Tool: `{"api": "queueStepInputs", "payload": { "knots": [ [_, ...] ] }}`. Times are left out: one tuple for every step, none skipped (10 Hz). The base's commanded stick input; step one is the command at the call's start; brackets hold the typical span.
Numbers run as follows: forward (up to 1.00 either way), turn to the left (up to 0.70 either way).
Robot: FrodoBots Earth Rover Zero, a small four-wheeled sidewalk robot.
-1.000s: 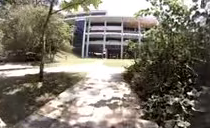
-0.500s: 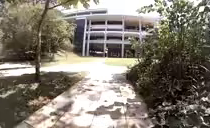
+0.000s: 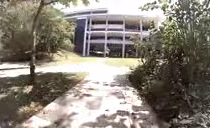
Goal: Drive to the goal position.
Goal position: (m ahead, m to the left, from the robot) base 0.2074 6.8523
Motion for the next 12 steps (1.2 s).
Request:
{"api": "queueStepInputs", "payload": {
  "knots": [
    [0.5,-0.08],
    [0.5,-0.27],
    [0.5,-0.5],
    [0.5,-0.5],
    [0.5,-0.5],
    [0.5,-0.5],
    [0.5,-0.16],
    [0.5,0.0],
    [0.5,0.0],
    [0.5,0.0],
    [0.5,0.0],
    [0.5,-0.26]
  ]
}}
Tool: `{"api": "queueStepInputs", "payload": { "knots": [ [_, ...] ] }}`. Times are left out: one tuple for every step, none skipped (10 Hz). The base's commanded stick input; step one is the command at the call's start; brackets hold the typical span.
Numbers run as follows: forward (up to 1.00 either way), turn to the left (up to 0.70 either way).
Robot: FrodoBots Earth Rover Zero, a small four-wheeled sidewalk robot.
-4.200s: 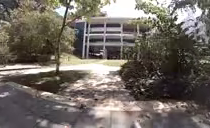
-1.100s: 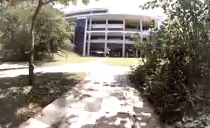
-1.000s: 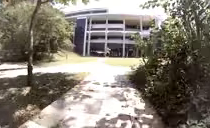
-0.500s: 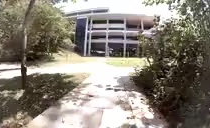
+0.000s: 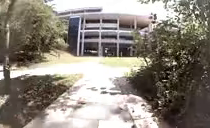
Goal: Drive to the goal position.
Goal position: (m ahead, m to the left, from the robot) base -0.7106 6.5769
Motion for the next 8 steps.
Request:
{"api": "queueStepInputs", "payload": {
  "knots": [
    [0.5,-0.5],
    [0.5,-0.5],
    [0.5,-0.46],
    [0.5,-0.32],
    [0.5,-0.05],
    [0.5,0.0],
    [0.5,0.0],
    [0.5,0.0]
  ]
}}
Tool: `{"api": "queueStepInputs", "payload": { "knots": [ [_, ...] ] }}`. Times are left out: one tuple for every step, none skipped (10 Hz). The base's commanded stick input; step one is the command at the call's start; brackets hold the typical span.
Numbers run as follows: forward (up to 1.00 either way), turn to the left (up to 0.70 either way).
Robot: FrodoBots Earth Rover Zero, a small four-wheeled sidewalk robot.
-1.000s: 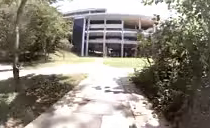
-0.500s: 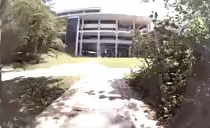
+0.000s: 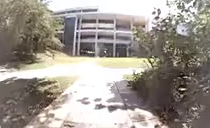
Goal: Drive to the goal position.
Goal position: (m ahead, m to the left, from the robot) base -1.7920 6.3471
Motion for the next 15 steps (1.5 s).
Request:
{"api": "queueStepInputs", "payload": {
  "knots": [
    [0.5,0.0],
    [0.5,0.0],
    [0.5,0.0],
    [0.5,0.0],
    [0.5,0.0],
    [0.5,0.0],
    [0.5,0.0],
    [0.5,0.0],
    [0.5,0.0],
    [0.5,0.0],
    [0.5,0.0],
    [0.5,0.0],
    [0.5,0.0],
    [0.5,0.0],
    [0.5,0.0]
  ]
}}
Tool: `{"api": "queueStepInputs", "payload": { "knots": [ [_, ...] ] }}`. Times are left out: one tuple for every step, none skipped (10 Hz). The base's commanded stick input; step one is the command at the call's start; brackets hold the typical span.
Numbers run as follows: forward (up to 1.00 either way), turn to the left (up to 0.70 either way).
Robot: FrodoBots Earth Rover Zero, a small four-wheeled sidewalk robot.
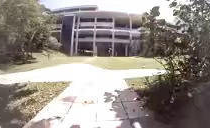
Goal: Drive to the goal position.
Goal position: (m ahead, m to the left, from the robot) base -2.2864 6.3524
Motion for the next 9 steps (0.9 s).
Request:
{"api": "queueStepInputs", "payload": {
  "knots": [
    [0.5,0.0],
    [0.5,0.0],
    [0.5,0.0],
    [0.5,0.0],
    [0.5,0.0],
    [0.5,0.0],
    [0.5,0.0],
    [0.5,0.0],
    [0.5,0.0]
  ]
}}
